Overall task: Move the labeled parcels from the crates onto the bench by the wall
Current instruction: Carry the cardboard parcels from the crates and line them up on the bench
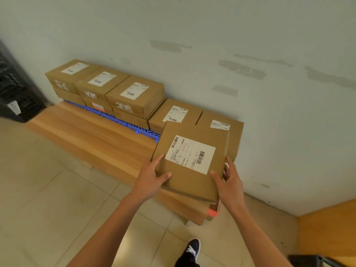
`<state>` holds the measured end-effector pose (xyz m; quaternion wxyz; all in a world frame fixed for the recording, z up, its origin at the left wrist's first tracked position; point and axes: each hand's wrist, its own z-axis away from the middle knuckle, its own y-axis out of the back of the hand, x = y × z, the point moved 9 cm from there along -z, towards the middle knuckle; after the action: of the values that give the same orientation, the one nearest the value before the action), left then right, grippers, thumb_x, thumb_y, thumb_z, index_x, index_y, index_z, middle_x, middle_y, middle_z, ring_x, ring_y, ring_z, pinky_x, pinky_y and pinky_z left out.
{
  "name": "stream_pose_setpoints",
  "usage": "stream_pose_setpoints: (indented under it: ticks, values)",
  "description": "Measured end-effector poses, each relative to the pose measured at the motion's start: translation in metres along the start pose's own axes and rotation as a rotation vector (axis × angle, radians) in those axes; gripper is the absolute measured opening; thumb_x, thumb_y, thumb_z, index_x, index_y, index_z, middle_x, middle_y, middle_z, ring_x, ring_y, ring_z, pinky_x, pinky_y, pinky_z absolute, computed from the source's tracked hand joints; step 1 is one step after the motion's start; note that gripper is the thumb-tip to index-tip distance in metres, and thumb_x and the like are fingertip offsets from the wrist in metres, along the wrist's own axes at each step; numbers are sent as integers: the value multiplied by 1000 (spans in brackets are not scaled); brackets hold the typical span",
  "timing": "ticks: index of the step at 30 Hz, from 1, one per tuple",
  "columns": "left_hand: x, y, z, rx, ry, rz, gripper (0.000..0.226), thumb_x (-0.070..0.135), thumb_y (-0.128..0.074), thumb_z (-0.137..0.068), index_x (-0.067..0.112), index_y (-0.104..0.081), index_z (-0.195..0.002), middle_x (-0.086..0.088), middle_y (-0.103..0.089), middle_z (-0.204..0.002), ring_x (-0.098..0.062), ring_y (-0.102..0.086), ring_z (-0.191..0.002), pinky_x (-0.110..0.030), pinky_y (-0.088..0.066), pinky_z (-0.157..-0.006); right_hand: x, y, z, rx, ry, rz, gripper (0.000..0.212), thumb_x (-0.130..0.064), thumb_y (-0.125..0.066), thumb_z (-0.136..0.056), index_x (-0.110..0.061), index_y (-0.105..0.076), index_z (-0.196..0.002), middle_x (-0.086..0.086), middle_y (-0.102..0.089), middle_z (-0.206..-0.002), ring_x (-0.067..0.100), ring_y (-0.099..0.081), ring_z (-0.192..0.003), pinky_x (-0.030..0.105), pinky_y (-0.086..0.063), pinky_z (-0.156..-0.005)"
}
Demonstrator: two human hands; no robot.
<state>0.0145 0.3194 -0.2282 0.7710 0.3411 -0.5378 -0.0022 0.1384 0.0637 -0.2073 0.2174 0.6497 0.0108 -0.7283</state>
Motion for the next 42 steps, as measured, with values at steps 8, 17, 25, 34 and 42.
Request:
stream_pose_setpoints:
  ticks: [8,17,25,34,42]
  values:
    - [29,14,-128,-14,-98,-240,68,44,-68,-93,38,-37,-153,11,-4,-168,-16,-11,-154,-49,-26,-122,15,-44,-99,125,-99,-60,61,-24,-59,-101,-51,-36,-149,27,-59,-122,42,-58,-109,57,-53,-91]
    - [45,14,-208,53,-266,-515,46,43,-57,-99,38,-51,-144,4,-13,-168,-20,3,-156,-58,-17,-121,12,-77,-172,322,-180,-96,56,-19,-51,-104,-35,-34,-155,1,-36,-66,7,-40,-49,16,-40,-48]
    - [27,-11,-248,-224,-399,-579,50,54,-39,-102,39,-44,-149,8,-14,-168,-13,3,-155,-56,-20,-121,19,-116,-201,485,-248,-53,54,-47,-48,-96,-64,-28,-144,-2,-55,-134,10,-51,-112,51,-47,-106]
    - [25,17,-321,-333,-500,-697,79,73,-16,-91,31,-36,-155,2,-3,-170,-17,16,-155,-55,-14,-123,6,-178,-175,390,-243,36,66,-11,-43,-104,-64,-34,-143,-16,-32,-158,11,-59,-119,45,-55,-96]
    - [42,40,-348,-300,-666,-832,91,84,-20,-86,29,-28,-157,-5,-3,-170,-27,9,-155,-61,-11,-121,-50,-200,-177,418,69,493,53,-1,-60,-94,-29,-57,-139,-12,-54,-135,12,-47,-124,43,-47,-103]
